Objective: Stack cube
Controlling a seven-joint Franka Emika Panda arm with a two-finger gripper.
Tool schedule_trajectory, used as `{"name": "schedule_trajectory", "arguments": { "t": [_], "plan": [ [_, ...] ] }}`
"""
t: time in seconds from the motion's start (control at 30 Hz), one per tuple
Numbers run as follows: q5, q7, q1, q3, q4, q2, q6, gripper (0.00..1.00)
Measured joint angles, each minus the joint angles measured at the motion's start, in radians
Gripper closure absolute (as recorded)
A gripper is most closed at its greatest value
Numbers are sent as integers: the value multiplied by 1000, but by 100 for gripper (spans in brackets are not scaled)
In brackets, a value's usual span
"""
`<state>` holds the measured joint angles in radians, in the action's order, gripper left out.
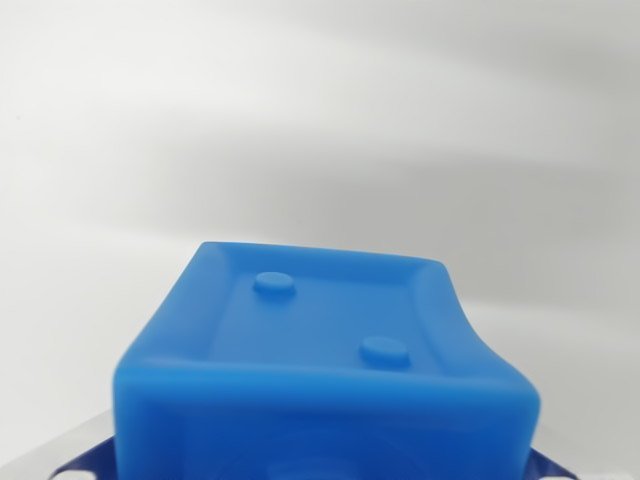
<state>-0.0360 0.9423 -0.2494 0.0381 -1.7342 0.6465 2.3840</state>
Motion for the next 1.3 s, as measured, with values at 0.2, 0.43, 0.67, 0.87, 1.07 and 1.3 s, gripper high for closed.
{"name": "schedule_trajectory", "arguments": {
  "t": [0.2,0.43,0.67,0.87,1.07,1.3],
  "plan": [
    [1,0,0,1,-1,-31,-30,100],
    [2,-1,1,1,-31,-72,-44,100],
    [4,-1,6,1,-85,-106,-29,100],
    [5,0,10,1,-130,-139,-17,100],
    [6,0,14,0,-175,-172,-5,100],
    [8,0,18,0,-230,-213,10,100]
  ]
}}
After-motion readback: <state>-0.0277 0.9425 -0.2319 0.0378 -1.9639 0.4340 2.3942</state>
